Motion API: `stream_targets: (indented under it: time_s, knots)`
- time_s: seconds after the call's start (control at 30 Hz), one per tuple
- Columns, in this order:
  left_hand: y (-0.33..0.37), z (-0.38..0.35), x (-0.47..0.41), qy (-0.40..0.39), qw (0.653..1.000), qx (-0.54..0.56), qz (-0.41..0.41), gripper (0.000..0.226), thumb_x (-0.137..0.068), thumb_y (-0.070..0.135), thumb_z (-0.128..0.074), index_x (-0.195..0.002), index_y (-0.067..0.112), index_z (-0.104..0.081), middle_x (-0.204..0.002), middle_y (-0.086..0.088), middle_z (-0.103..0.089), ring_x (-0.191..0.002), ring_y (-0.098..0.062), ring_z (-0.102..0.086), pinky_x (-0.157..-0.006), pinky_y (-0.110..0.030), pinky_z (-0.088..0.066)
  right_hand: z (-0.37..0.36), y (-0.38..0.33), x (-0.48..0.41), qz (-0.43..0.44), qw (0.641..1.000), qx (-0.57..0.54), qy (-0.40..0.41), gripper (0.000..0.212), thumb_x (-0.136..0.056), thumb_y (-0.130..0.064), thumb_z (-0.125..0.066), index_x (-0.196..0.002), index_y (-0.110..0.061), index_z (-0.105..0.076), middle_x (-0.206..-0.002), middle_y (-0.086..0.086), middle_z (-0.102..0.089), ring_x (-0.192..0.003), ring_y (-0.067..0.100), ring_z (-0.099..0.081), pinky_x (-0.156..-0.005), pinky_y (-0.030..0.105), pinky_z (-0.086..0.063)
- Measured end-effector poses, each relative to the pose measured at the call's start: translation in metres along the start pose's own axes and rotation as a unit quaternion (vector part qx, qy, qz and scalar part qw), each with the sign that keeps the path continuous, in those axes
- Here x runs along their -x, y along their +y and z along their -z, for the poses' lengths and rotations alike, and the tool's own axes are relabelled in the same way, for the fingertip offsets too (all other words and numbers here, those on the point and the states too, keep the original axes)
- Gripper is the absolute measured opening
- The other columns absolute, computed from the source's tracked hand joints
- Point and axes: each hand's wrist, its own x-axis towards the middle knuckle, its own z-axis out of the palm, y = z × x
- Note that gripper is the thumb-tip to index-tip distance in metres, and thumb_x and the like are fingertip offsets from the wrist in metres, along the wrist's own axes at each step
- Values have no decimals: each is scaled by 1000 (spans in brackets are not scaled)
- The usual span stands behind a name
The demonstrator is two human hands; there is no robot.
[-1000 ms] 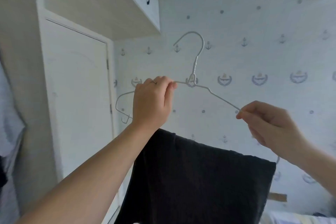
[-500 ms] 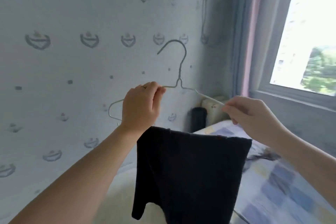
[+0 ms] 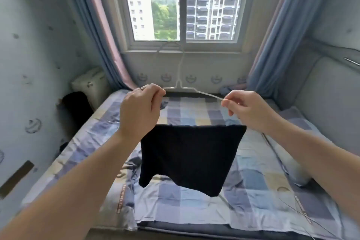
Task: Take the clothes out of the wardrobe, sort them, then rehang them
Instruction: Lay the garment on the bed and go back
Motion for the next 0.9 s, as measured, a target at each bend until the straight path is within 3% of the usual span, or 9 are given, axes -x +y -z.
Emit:
stream_targets:
  time_s: [0.17, 0.37, 0.53, 0.6, 0.67, 0.77, 0.9]
  knots:
    - [34, -72, 9, -66, 992, 100, -42, 21, -101, 23, -54, -90, 12, -68, -80, 1, -70, -73, -28, -63, -67, -37, -47, 26, 53, 60, -119, 992, 20, 39, 18, -96, -23, -58, -80, -28, -65, -67, -3, -66, -49, 16, -48, -51, 37, -42]
    - [84, -148, 19, -146, 971, 181, -60, 23, -103, 23, -54, -91, 11, -69, -80, -1, -70, -74, -29, -63, -66, -41, -50, 58, 102, 110, -204, 975, 53, 69, 15, -96, -22, -60, -83, -20, -67, -66, -4, -66, -59, 25, -55, -62, 41, -49]
    - [123, -221, 20, -195, 956, 209, -65, 26, -103, 26, -53, -86, 10, -66, -71, 0, -63, -66, -24, -57, -59, -36, -44, 86, 159, 126, -263, 960, 44, 81, 18, -96, -20, -60, -79, -19, -66, -68, 7, -67, -57, 20, -58, -57, 25, -48]
    - [136, -256, 22, -217, 951, 213, -60, 27, -103, 26, -53, -85, 10, -66, -70, 1, -62, -63, -22, -54, -57, -34, -41, 94, 195, 125, -281, 956, 40, 73, 19, -96, -20, -60, -78, -19, -66, -68, 5, -67, -60, 24, -60, -59, 25, -49]
    - [143, -298, 27, -244, 947, 205, -44, 28, -103, 28, -53, -84, 10, -65, -68, 1, -61, -61, -22, -53, -56, -36, -43, 98, 239, 119, -301, 951, 34, 54, 19, -96, -21, -60, -78, -21, -66, -69, 1, -68, -65, 27, -62, -66, 33, -52]
    - [150, -368, 39, -293, 940, 176, -16, 30, -103, 31, -51, -84, 12, -62, -67, 1, -59, -61, -25, -53, -56, -38, -44, 99, 314, 105, -325, 945, 32, 9, 18, -95, -24, -60, -78, -23, -66, -69, -2, -67, -64, 17, -58, -68, 38, -51]
    - [154, -454, 62, -374, 917, 130, 51, 28, -103, 31, -50, -85, 12, -61, -67, 1, -57, -63, -25, -50, -53, -33, -36, 80, 415, 87, -355, 932, 32, -60, 15, -95, -22, -58, -86, -17, -68, -75, -1, -67, -76, 20, -62, -76, 39, -52]
